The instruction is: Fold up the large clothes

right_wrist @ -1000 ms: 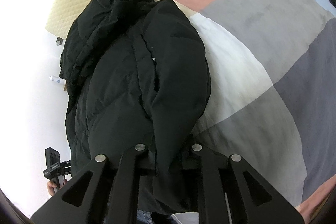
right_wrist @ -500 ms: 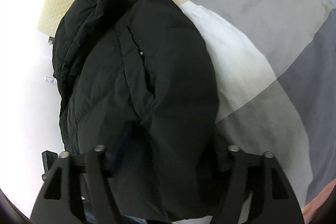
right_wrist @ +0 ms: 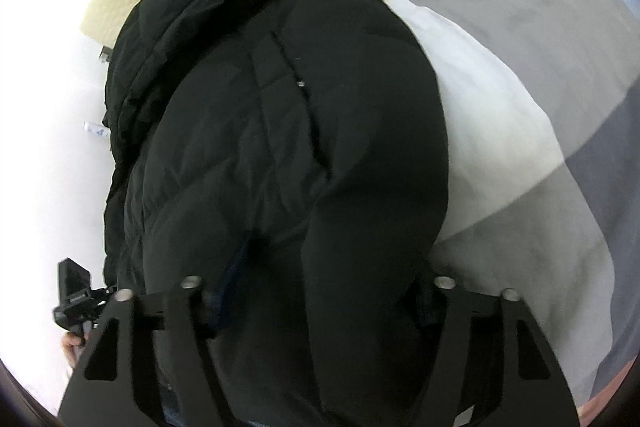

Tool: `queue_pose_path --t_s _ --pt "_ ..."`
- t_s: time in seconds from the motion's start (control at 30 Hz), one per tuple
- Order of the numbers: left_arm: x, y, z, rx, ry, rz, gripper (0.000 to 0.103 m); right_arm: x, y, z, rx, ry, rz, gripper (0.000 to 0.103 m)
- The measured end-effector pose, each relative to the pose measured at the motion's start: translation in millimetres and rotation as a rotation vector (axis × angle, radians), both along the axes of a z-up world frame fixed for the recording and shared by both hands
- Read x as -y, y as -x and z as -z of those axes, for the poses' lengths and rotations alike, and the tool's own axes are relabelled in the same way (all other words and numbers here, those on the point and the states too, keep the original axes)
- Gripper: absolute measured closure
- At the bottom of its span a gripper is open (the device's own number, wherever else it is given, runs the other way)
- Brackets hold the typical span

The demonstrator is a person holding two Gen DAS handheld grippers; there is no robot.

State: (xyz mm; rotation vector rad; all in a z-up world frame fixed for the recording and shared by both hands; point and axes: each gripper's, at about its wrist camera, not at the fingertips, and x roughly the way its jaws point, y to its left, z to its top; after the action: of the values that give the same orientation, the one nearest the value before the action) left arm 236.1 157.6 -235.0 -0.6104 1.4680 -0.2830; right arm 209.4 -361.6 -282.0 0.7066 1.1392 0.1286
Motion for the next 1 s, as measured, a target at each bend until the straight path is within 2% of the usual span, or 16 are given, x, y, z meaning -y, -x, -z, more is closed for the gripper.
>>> queue_pose_path --t_s 0.07,0.1,0.13,0.17,0.23,0.37,0.47,0.6,0.67,0.73,0.9,1.0 --pt "-1 1 -12 0.025 -0.026 -0.005 0.090 0 2 -4 0.022 0.007 0.005 0.068" --pt "1 4 -25 0.063 -0.041 0.000 0.090 0 3 -7 0.041 0.016 0.011 0.081" --pt "1 9 -29 0.086 -0.053 0.003 0.091 1 5 -15 0.073 0.023 0.011 0.089" --pt "1 13 -39 0.115 -0.068 0.004 0.092 0 7 -26 0.117 0.036 0.006 0.090" --pt "1 22 -64 0.170 -0.047 -0.023 0.094 -1 10 -39 0.155 0.068 0.002 0.092" --pt "-15 41 -108 0.264 -0.009 -0.067 0.098 6 18 -68 0.234 0.015 0.038 0.093" --pt "-29 51 -130 0.308 0.005 -0.103 0.099 8 27 -90 0.293 -0.015 0.055 0.093" --pt "-53 66 -159 0.342 0.092 -0.130 0.100 1 50 -131 0.432 -0.018 0.072 0.094" --pt "-66 80 -180 0.383 0.102 -0.139 0.100 -7 62 -156 0.499 0.005 0.065 0.094" --pt "-73 90 -197 0.405 0.118 -0.160 0.100 -9 72 -173 0.550 -0.018 0.065 0.094" --pt "-97 120 -229 0.429 0.132 -0.185 0.100 -3 102 -201 0.653 -0.085 0.093 0.094" --pt "-92 144 -240 0.449 0.135 -0.205 0.100 -4 122 -213 0.717 -0.121 0.110 0.095"
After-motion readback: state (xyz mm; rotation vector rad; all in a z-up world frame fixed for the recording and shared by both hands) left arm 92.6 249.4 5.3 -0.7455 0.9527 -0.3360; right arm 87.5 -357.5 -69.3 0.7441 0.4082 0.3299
